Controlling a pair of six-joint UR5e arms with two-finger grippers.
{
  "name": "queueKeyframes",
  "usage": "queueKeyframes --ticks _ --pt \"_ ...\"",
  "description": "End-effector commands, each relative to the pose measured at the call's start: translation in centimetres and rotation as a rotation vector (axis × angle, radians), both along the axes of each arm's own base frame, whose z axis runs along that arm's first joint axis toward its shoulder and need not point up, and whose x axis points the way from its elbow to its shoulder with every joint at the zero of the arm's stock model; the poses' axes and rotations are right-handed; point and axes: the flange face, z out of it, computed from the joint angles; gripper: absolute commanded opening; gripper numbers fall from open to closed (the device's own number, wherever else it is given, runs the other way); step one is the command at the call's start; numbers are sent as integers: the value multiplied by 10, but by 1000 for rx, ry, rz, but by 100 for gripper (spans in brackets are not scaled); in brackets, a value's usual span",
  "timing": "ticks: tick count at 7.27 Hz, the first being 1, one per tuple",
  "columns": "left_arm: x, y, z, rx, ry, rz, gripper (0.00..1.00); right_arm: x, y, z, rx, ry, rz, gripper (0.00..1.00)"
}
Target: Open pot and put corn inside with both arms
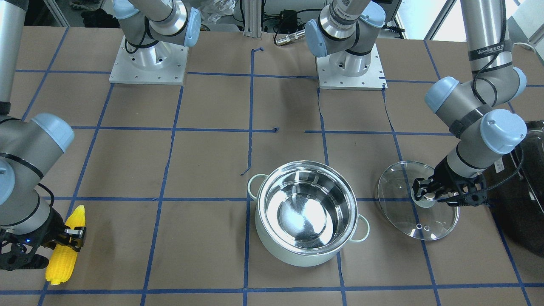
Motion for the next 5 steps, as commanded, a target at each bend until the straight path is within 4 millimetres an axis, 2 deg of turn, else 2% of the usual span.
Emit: queueKeyframes --ticks 1,3,4,5 --pt "-4 -1 9 -23 0 38 88 109 -1 80 -18 -14 -58 0" --pt "-19 1 49 -79 -29 25 95 246 9 148 3 -48 -119 0" --pt "-26 7 72 -103 -40 19 97 303 19 157 2 -57 -117 0" --pt "-30 15 93 -90 -33 19 97 356 31 151 -1 -64 -105 0"
